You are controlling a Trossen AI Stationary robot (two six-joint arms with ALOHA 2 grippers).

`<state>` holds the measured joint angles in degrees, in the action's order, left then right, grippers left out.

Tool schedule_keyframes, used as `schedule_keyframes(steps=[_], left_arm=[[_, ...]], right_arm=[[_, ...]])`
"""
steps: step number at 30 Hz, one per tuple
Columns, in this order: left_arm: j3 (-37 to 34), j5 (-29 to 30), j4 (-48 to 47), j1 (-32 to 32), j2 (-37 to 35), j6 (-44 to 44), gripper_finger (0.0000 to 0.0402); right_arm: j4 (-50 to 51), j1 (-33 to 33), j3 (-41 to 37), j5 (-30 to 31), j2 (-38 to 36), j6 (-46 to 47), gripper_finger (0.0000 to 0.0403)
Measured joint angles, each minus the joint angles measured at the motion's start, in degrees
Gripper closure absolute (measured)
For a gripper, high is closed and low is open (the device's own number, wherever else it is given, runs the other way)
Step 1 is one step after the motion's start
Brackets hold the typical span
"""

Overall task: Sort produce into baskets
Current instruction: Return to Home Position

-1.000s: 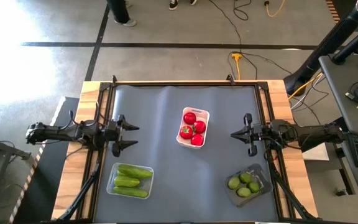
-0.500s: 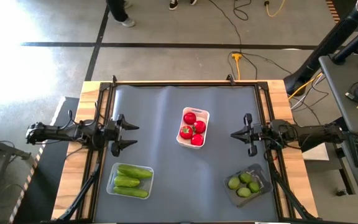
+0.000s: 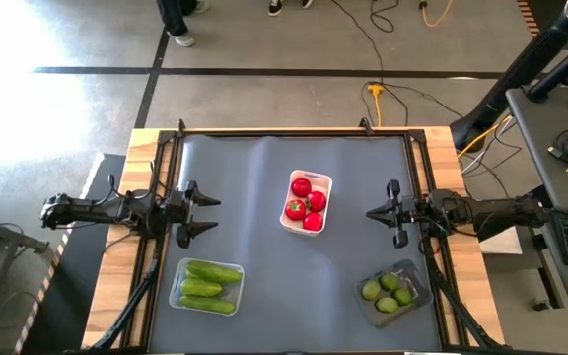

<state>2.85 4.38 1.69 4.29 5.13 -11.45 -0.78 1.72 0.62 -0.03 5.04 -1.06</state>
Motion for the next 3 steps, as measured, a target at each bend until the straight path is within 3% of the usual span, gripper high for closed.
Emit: schedule_keyframes(steps=[3], left_arm=[[0.0,0.0,0.0,0.0,0.0,0.0,0.0095]], right_arm=[[0.0,0.0,0.0,0.0,0.0,0.0,0.039]])
